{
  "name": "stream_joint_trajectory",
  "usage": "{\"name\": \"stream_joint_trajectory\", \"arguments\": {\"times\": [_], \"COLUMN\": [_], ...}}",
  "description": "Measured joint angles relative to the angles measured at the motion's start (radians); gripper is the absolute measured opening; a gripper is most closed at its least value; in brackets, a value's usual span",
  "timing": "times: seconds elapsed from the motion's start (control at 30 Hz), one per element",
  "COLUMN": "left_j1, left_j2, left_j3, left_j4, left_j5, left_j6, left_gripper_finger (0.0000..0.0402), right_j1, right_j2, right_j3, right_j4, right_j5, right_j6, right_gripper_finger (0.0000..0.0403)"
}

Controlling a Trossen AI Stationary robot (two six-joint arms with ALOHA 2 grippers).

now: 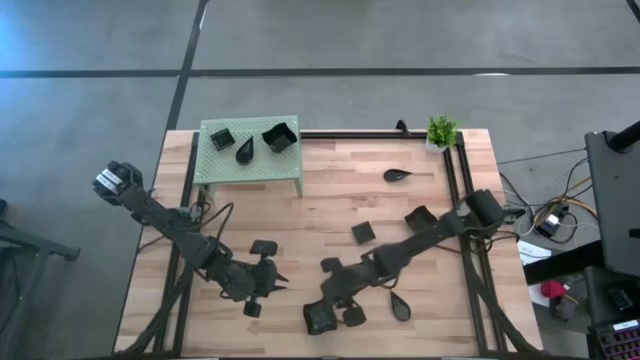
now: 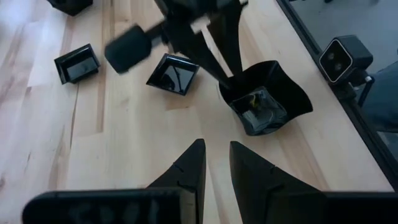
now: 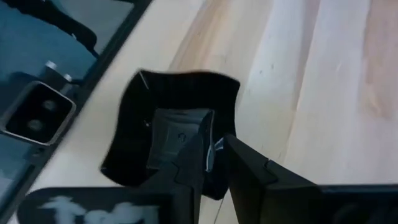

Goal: Pick & Place Mini shaped plates
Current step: Stack the black distorted square plate on top of the black distorted square plate on the shelf

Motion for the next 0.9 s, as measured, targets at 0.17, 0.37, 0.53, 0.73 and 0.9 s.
{"name": "stream_joint_trajectory", "arguments": {"times": [0.17,0.37,0.53,0.73,0.9], "left_j1": [-0.003,-0.005,-0.005,-0.005,-0.005], "left_j2": [0.0,0.0,-0.001,-0.001,-0.001], "left_j3": [0.0,0.0,0.0,0.0,0.0], "left_j4": [0.0,0.003,0.003,0.004,0.005], "left_j5": [0.0,0.0,0.0,0.0,0.0], "left_j6": [-0.001,-0.001,-0.002,-0.002,-0.003], "left_gripper_finger": [0.0067,0.0067,0.0067,0.0067,0.0067], "right_j1": [-0.002,-0.003,-0.003,-0.002,-0.002], "right_j2": [0.041,0.04,0.038,0.038,0.038], "right_j3": [0.027,0.026,0.02,0.013,0.007], "right_j4": [-0.008,-0.009,-0.011,-0.014,-0.018], "right_j5": [0.001,0.027,0.079,0.076,0.075], "right_j6": [-0.011,-0.023,-0.023,-0.021,-0.001], "right_gripper_finger": [0.0054,0.0053,0.0054,0.0052,0.0054]}}
